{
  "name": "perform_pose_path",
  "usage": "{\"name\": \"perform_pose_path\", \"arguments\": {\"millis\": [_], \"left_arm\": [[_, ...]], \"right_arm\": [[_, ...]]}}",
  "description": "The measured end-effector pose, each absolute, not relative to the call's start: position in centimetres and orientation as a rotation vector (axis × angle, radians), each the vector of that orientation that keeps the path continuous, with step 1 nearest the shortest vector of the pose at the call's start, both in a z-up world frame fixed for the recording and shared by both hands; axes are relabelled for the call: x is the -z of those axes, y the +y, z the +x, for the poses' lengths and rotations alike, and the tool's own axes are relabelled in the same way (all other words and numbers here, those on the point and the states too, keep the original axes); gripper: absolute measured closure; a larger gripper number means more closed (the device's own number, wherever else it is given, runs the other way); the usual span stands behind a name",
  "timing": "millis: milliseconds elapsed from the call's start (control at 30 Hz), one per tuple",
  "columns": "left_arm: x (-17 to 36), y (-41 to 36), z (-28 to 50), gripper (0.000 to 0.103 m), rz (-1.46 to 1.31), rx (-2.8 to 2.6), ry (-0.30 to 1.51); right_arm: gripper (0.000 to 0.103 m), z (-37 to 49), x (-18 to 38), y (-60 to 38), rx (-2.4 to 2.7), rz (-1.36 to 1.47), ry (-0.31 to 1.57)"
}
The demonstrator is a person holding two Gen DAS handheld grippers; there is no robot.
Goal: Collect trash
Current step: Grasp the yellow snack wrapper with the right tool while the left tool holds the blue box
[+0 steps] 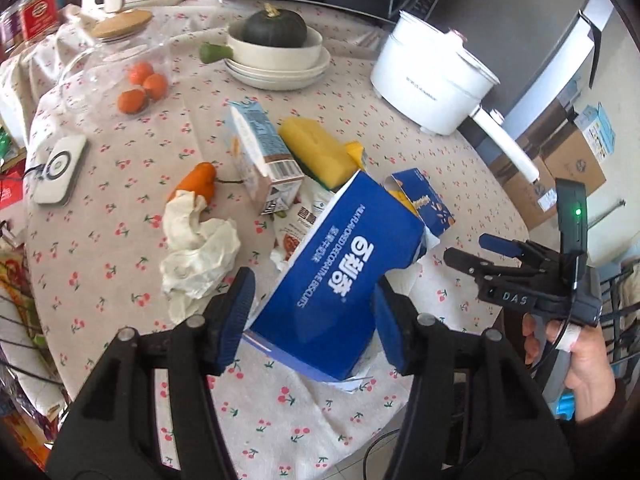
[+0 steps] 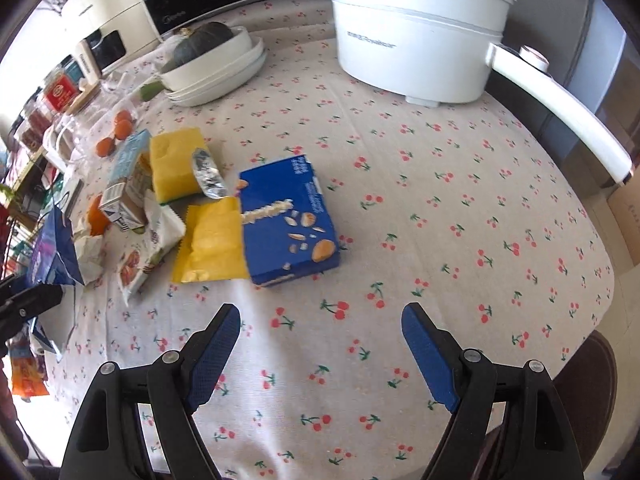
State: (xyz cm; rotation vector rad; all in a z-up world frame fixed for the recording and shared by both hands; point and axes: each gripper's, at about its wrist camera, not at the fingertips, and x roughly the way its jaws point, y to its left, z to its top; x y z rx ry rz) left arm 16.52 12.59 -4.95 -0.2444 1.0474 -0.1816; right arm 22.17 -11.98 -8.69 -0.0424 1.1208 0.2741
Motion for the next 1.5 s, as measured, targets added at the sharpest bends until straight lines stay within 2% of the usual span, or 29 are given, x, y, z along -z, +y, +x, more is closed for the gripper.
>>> {"name": "perform_pose_path", "arguments": {"millis": [200,367,500,733,833,933,967,1267,1500], "left_arm": [[5.5,15.5,16.0,0.044,-0.3,0.134,1.038],[5.4,17.3,15.4,0.044,-0.354,0.126,1.03],[5.4,17.9,15.3,0.044,-0.373,0.128,1.027],[5.7,18.7,15.5,0.044,-0.412,0.133,1.032],[5.8,18.7,15.6,0.044,-0.419,0.135,1.036],[5.8,18.5,15.5,0.044,-0.43,0.146,1.037],[5.8,18.4,15.4,0.044,-0.433,0.15,1.037],[5.2,17.4,15.1,0.044,-0.474,0.185,1.023],[4.4,16.0,14.4,0.044,-0.488,0.199,0.998]], "right_arm": [[0.021,21.7,8.5,-5.0,-0.503,-0.285,1.058],[0.024,21.3,11.1,-0.3,-0.586,-0.628,1.029],[0.025,23.2,12.8,0.5,-0.565,-0.728,1.033],[0.03,26.7,12.9,-0.7,-0.583,-0.547,1.095],[0.045,26.8,12.7,-1.3,-0.551,-0.525,1.082],[0.068,26.9,11.9,-2.0,-0.556,-0.439,1.104],[0.089,27.0,11.5,-2.3,-0.568,-0.382,1.116],[0.093,24.8,4.5,-6.3,-0.614,-0.035,1.006],[0.093,21.3,-0.5,-8.9,-0.621,0.067,0.888]]}}
